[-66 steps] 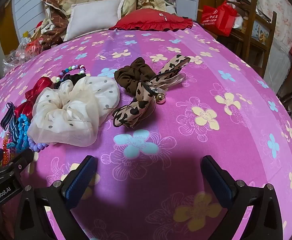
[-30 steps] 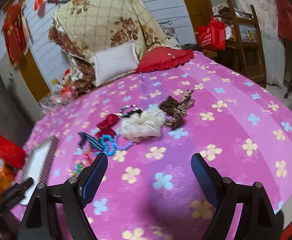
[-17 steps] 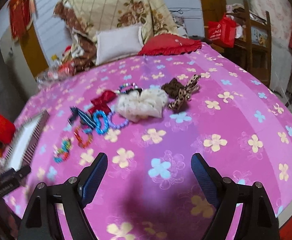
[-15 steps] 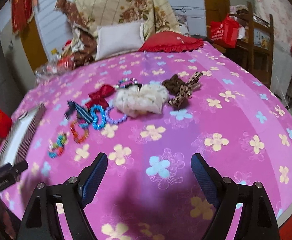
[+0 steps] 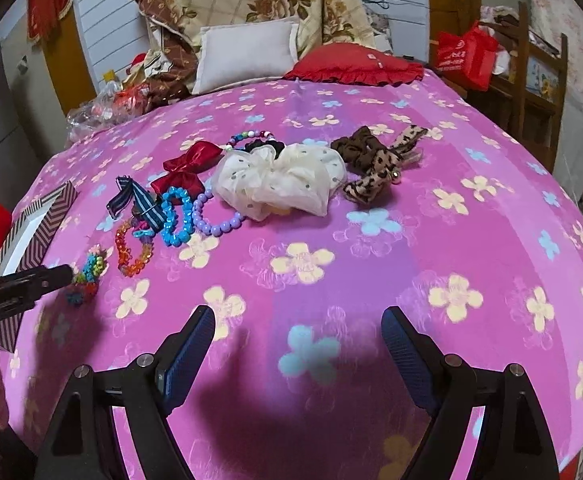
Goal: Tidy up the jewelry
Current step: 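Move both tools over the jewelry pile on the bed, then grasp the multicolour flower bead bracelet with left tool while right tool grasps cream scrunchie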
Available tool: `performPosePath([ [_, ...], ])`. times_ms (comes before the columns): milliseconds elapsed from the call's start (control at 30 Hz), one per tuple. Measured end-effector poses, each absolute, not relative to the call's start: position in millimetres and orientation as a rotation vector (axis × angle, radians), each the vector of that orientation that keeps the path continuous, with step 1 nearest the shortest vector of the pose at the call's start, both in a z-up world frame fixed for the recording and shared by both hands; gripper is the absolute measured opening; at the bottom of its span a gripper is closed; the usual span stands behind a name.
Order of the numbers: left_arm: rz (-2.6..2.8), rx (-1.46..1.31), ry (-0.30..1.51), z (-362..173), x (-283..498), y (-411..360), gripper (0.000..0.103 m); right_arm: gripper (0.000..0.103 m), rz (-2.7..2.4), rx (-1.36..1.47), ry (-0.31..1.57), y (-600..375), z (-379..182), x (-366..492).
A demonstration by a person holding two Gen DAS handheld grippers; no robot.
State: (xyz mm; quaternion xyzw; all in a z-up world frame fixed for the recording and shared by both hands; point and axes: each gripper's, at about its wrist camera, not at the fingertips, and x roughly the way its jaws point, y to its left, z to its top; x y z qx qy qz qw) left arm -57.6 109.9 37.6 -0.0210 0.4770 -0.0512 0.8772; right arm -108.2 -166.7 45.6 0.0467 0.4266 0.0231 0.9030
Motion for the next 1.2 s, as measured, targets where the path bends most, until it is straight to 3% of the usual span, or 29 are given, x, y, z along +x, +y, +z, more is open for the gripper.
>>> performPosePath([
  [267,-0.134,-0.018,1.050,17,-33,104,0.066,0.076,0.101,0.068,0.874,-162,55,-62],
  [600,-0.188,-0.019,1.042,13,-21,102,0.066,0.072,0.173,0.005,0.880,-141,58,-4],
  [667,-0.190,-0.022,1.035,13,-21,102,0.065,0.067,0.180,-0.016,0.891,-134,55,6],
  [767,-0.167,0.008,1.018,13,-24,98,0.050,0.052,0.173,-0.053,0.924,-125,46,18],
  [833,-0.151,0.023,1.012,13,-25,97,0.014,0.041,0.157,-0.083,0.945,-120,40,23],
  [867,-0.159,0.006,1.019,13,-25,99,0.012,0.029,0.151,-0.090,0.950,-119,39,23],
  [967,-0.185,-0.075,1.036,14,-25,108,0.012,0.018,0.138,-0.074,0.962,-121,40,21],
  [1200,-0.207,-0.177,0.974,43,-47,132,0.012,0.016,0.146,-0.046,0.927,-121,71,2],
])
